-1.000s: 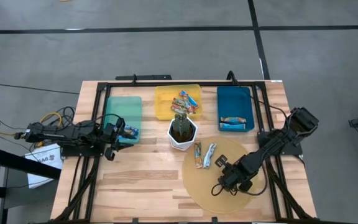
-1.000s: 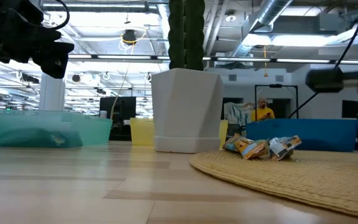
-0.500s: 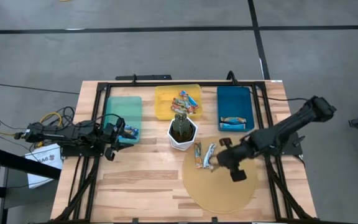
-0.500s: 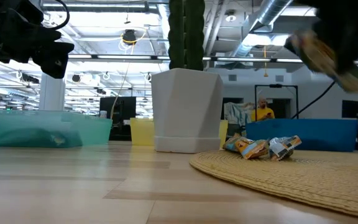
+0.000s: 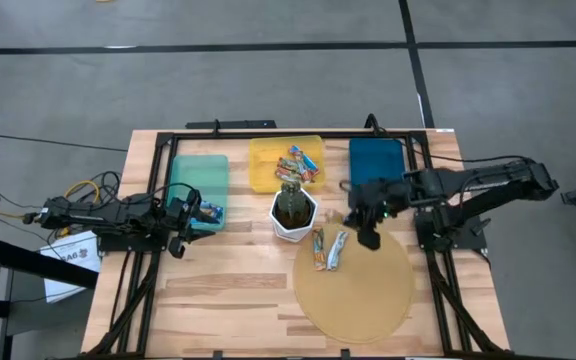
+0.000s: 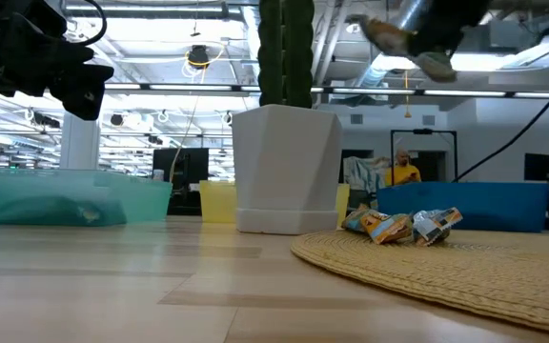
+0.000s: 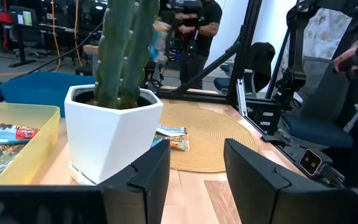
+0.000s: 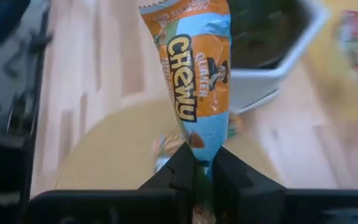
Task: Pick and place Granola Bars by type
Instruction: Put the orange granola bar into the blue bin
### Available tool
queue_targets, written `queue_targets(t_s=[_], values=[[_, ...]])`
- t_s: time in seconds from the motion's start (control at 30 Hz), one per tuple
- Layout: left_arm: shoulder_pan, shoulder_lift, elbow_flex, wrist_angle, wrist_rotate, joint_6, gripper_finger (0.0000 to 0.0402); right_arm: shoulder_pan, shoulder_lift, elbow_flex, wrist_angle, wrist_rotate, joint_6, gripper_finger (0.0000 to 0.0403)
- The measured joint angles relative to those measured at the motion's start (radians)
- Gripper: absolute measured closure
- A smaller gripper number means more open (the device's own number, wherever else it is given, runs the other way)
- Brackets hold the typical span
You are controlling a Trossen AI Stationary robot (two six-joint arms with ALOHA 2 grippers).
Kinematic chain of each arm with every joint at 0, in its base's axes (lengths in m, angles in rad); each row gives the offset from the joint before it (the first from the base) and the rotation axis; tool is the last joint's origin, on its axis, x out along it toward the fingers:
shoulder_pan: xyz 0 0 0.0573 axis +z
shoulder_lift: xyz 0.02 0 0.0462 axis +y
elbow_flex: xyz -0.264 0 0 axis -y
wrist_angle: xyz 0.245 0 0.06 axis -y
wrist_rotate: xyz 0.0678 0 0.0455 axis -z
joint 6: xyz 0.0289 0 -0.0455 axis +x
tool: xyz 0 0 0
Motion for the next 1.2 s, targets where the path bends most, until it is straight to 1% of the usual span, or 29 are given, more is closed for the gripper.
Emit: queue_targets(t_s=[0.33, 0.77, 0.93, 1.2], values=[[0.0, 0.0, 0.0, 0.0, 0.0, 0.0, 0.0257, -0.228, 0.002, 0.015, 0.072, -0.003, 0.114, 0.0384], [0.0, 0.0, 0.0, 0.0, 0.0, 0.0, 0.0257, -0.407, 0.002, 0.015, 0.081, -0.007, 0.115, 0.0386], [0.0, 0.0, 0.0, 0.0, 0.0, 0.0, 0.0257, -0.476, 0.002, 0.015, 0.043, -0.008, 0.045, 0.0382], [0.0, 0.0, 0.0, 0.0, 0.0, 0.0, 0.0257, -0.578, 0.005, 0.015, -0.128, -0.007, -0.14, 0.0387]])
